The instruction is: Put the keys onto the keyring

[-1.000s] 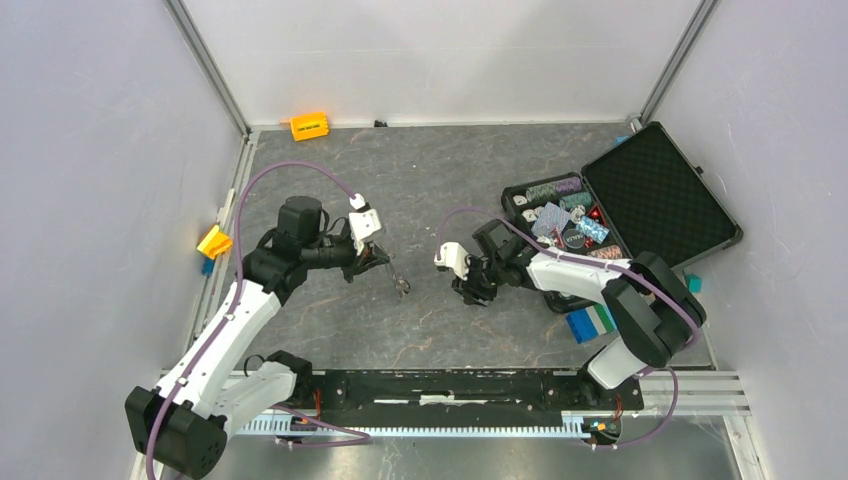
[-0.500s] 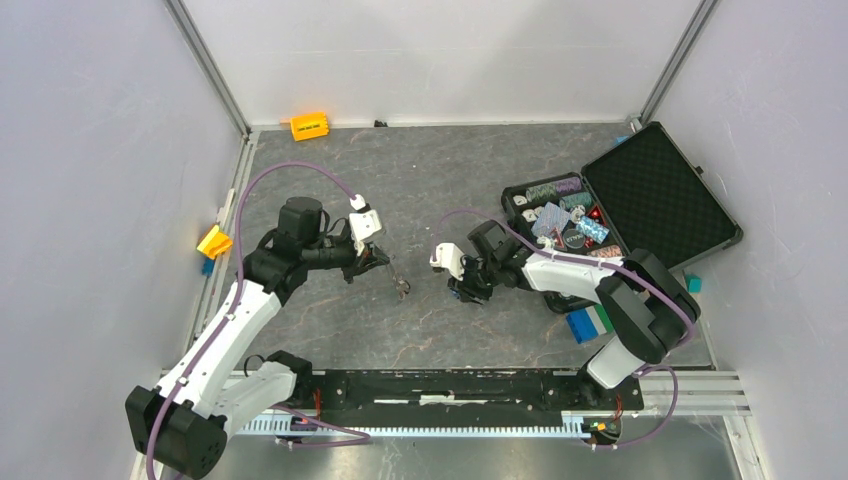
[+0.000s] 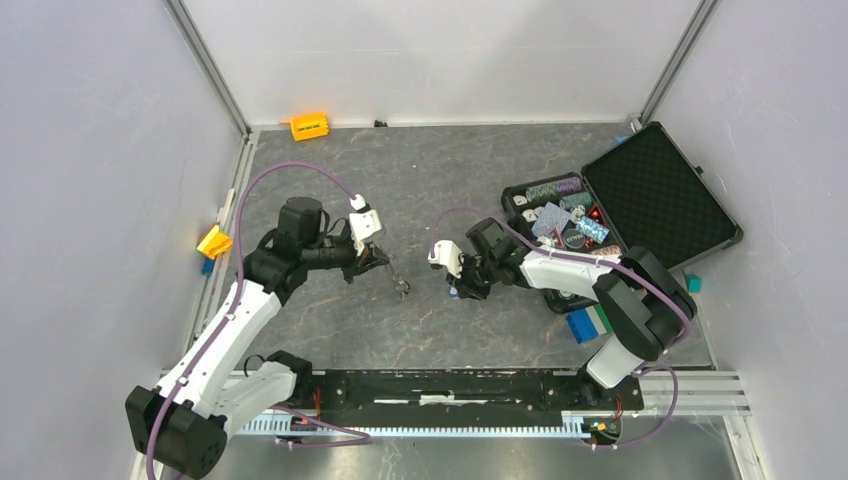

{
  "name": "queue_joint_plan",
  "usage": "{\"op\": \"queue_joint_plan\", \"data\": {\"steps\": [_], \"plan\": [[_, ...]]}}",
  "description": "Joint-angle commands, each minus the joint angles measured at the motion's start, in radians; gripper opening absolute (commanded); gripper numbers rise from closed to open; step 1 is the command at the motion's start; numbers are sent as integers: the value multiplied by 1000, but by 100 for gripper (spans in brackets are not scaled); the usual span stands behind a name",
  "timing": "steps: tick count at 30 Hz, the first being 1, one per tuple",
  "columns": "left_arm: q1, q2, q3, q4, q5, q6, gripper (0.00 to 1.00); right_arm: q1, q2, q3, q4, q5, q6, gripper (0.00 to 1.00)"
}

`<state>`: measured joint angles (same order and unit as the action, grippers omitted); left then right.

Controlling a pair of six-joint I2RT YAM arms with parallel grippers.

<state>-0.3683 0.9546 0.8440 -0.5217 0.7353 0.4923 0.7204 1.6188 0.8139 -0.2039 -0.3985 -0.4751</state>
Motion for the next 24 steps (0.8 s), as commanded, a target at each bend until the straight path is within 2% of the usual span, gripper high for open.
{"op": "queue_joint_plan", "data": {"steps": [1,7,15,24], "plan": [[-3,-7,4,48,10,-6,2,8,-3,39,-5,-47,11,21],[-4,-10,3,48,9,-7,2,8,-2,46,-11,-84,16,22],[-4,-15,0,48,7,-6,2,8,20,68,-11,-79,32,35],[-4,-17,-2,47,7,-3,2,7,26,66,-10,-25,42,42]]}}
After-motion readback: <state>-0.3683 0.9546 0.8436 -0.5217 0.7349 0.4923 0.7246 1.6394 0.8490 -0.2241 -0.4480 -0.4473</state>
